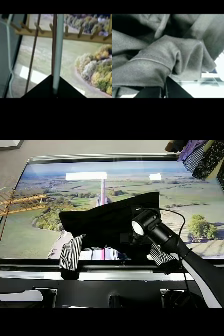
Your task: Fold the clothes and pants, and hang the long-sleeved shirts on hangers.
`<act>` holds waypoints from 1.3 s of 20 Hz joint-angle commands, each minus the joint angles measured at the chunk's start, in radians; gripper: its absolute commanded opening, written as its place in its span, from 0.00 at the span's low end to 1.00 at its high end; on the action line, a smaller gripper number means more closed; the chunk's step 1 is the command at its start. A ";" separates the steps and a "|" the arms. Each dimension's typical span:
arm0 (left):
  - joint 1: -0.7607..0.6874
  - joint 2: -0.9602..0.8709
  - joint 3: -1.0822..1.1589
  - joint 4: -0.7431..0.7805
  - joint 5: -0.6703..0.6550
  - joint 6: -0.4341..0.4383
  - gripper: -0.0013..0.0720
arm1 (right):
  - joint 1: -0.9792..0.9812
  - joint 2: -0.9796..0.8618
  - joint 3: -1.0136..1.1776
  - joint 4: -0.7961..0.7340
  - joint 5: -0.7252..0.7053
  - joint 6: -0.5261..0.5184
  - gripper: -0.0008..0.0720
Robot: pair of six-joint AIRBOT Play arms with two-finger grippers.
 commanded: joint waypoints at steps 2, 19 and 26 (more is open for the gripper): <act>-0.061 0.174 0.008 -0.026 0.063 -0.024 0.06 | 0.001 -0.001 0.000 -0.023 -0.008 0.001 0.06; -0.517 0.975 -0.858 -0.584 -0.304 0.374 0.07 | -0.001 -0.001 0.000 -0.188 -0.002 -0.033 0.06; -0.519 1.009 -0.985 -0.579 -0.401 0.489 0.06 | -0.001 0.041 0.000 -0.282 0.060 -0.088 0.06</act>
